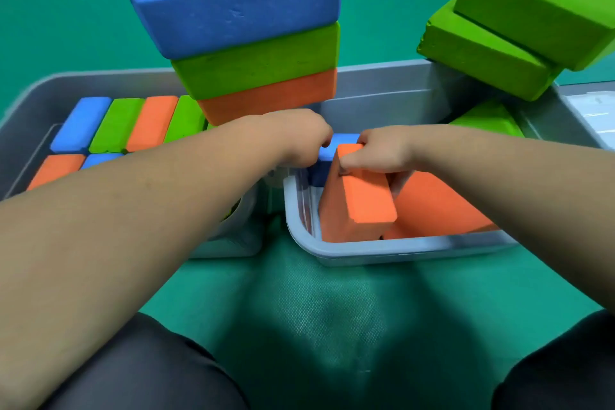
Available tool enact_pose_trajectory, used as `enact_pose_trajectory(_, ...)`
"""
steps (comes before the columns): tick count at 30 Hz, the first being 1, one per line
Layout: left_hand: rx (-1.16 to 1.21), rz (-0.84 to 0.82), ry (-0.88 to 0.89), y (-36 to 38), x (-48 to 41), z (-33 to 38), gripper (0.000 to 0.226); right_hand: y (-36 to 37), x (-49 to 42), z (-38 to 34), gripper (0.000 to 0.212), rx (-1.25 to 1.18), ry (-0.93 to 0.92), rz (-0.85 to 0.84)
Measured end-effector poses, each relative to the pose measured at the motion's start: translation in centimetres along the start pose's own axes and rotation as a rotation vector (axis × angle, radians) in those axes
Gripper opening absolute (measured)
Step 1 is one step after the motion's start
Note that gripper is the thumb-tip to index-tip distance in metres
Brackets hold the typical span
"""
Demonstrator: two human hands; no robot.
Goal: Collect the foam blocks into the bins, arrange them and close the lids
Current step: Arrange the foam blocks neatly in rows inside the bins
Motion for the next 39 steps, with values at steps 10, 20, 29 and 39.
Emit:
enact_pose_trajectory(10,0.067,-0.178,0.043,0.0,1.6,0.8,0.059,1.0,-1.0,1.0,0.05,-0.248,-0.169,-0.306)
enact_pose_trajectory(20,0.18,-0.075,-0.058,0.6,1.7,6.6,0.098,-4.4,0.2,3.2,0.032,0.303,-0.016,0.305)
enact_pose_trajectory(29,0.2,-0.117,-0.146,0.9,1.1,6.6,0.098,-3.5,-2.6,4.4,0.061,0.551,0.014,0.336)
enact_pose_trajectory(39,0.113,-0.262,0.035,2.2,2.6,6.0,0.161,-3.1,-5.5,6.2,0.069,0.508,0.072,0.29)
Point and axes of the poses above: each hand's wrist, its own x-axis away from the middle knuckle, its own y-axis out of the palm, z = x × y, the point moved 2 cm from there along -x, towards the middle knuckle, and after that the axes turned 14 degrees about -z, right-handed, at the moved point
